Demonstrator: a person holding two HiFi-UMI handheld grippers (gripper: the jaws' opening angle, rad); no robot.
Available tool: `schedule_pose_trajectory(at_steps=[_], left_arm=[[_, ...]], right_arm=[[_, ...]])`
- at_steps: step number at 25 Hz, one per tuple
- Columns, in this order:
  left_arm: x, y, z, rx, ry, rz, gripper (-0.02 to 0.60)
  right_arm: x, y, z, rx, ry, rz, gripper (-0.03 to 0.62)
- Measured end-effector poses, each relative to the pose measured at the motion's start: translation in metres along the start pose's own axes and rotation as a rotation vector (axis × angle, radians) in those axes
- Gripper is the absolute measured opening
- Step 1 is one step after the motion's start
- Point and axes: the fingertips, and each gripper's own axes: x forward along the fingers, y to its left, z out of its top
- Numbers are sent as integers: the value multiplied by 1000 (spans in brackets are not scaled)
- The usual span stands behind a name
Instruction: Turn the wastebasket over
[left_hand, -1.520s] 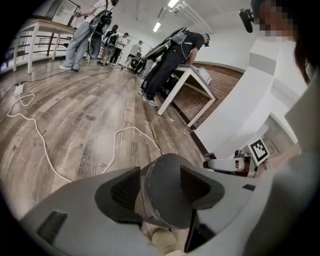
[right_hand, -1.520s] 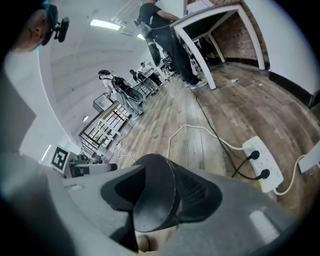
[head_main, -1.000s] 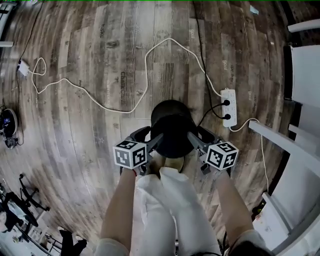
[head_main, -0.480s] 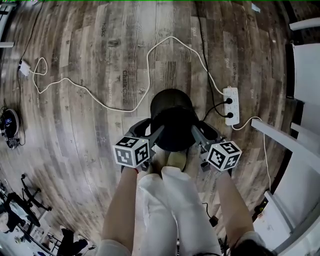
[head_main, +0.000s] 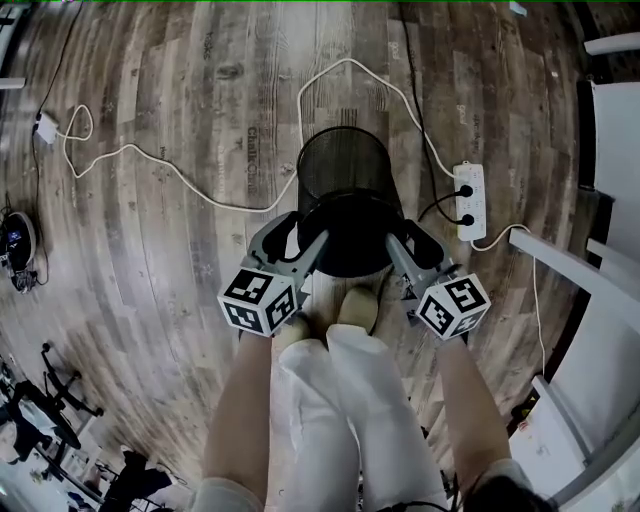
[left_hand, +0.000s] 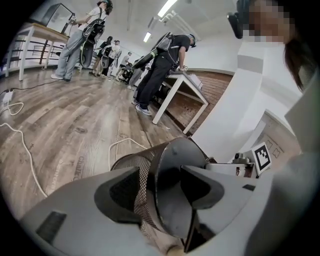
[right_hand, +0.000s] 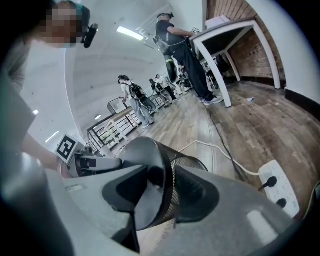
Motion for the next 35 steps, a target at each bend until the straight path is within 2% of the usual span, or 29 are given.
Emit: schedule_pose_trajectory(at_steps=[6,9,13,19,25,32,35], left_arm=[[-25,-12,-33,45,41,-11,247],[-35,-17,-51,62,86,-28,248],[-48,-21,-74,79,158,-53,248],[-68,-27,-107,74,221,-89,247],[-82,-25,-155,157,332,-120,249],[-83,-4,-211,221,435,-101,247],[-80,6,-233,272,478,-95,247]], right_arm=[[-21,20,-29,-79,64,-11,156],[-31,27,-45,-93,95,-14,156],[-43,37,-67,-93,121,-28,156],[-61,52,-107,-57,140,-66,156],[-68,60,-163,-48,206,-92,161],[-55,60,-218,-115,284,-99,163],[-50,57,-237,-131,311,-100,164]])
